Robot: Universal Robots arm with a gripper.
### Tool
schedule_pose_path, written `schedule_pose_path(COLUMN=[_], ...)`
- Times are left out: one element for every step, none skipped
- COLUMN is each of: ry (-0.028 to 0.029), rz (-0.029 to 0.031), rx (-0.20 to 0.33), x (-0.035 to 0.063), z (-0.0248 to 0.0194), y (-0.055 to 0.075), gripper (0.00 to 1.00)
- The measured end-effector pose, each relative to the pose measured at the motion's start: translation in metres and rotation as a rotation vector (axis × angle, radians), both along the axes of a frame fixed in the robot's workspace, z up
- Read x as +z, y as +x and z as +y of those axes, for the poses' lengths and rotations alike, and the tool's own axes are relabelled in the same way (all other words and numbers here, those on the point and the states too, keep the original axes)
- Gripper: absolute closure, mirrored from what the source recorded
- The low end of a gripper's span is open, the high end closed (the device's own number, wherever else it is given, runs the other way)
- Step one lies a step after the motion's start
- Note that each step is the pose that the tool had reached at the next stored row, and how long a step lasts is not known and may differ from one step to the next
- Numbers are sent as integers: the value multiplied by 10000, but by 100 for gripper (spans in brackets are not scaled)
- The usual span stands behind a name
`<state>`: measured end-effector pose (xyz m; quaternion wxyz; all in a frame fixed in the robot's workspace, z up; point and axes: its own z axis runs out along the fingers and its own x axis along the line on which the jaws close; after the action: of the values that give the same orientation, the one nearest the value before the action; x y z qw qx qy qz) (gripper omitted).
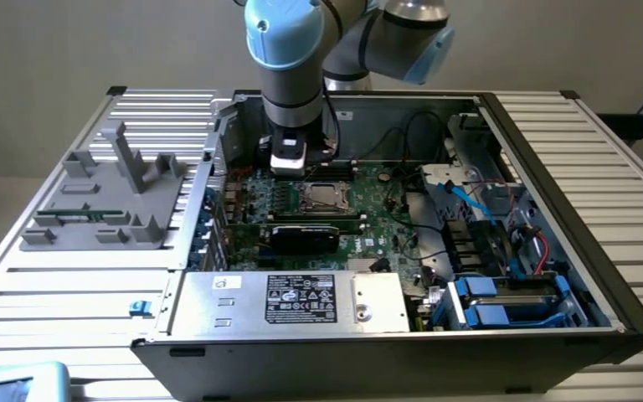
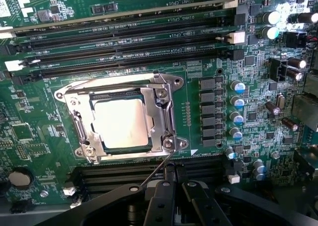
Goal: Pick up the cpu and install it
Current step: 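Install the first cpu locking lever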
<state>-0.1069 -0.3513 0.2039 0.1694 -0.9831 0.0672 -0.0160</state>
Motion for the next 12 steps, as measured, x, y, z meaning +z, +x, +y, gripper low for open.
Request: schedule_pose_path(ry=[0, 2, 2, 3, 2, 0, 0, -1, 1, 1, 2, 3], rz=[-2, -8, -15, -29, -53, -74, -90, -107, -121, -134, -144, -153], rx=[-4, -10, -15, -21, -25, -28, -29, -32, -36, -40, -44, -48], x=[-1, -2, -5, -9, -14, -18, -20, -21, -24, -25, -28, -30], z=[0, 0, 0, 0, 0, -1, -1, -1, 0, 0, 0, 0], y=[0, -1, -1, -1, -1, -1, 0, 0, 0, 1, 0, 1], gripper=[88, 88, 88, 88, 88, 88, 88, 88, 88, 88, 88, 88])
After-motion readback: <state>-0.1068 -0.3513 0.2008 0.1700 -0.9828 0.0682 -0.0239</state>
